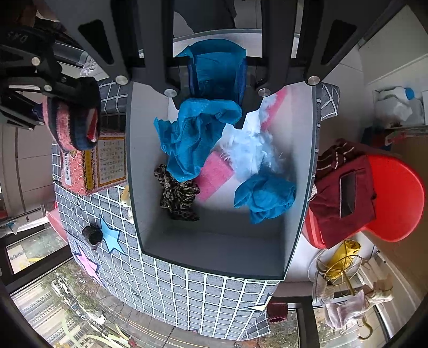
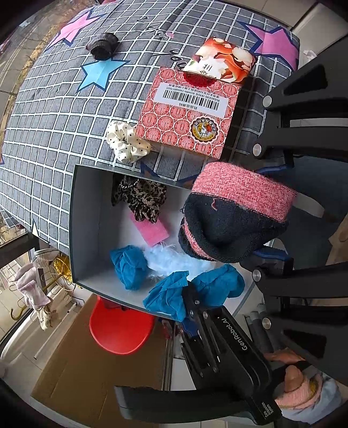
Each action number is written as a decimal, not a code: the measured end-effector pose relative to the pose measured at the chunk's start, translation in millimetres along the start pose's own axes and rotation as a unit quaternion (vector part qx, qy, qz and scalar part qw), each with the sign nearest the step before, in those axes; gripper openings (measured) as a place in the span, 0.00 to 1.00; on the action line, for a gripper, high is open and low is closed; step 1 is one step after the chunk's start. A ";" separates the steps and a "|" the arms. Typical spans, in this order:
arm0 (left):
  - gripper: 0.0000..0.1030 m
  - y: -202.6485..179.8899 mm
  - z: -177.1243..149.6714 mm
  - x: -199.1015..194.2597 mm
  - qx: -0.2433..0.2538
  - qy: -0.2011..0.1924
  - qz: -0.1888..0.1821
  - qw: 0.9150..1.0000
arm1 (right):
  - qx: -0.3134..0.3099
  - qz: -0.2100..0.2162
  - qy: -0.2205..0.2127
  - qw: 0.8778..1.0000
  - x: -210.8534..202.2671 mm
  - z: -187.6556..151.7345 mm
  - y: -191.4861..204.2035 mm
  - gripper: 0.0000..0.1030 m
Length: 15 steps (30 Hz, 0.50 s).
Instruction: Organize soft objects
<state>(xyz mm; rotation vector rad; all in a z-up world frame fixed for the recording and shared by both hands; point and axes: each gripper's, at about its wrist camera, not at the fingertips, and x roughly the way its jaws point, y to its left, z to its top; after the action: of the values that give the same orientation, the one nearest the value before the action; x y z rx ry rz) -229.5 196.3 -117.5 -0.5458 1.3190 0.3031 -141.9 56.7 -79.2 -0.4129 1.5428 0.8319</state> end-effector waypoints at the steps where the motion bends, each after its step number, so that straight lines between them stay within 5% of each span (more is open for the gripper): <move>1: 0.24 -0.1 0.0 -0.1 -0.001 0.000 0.000 1.000 | 0.001 0.000 0.000 1.000 0.2 0.4 -0.3 0.41; 15: 0.24 6.1 5.0 2.3 -0.011 0.004 0.002 1.000 | 0.001 0.003 0.004 1.000 4.8 9.0 -1.0 0.41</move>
<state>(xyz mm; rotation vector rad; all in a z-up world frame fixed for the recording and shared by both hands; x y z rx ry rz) -228.0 203.9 -120.2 -0.5642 1.3265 0.3194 -135.7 63.3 -83.9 -0.4109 1.5526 0.8333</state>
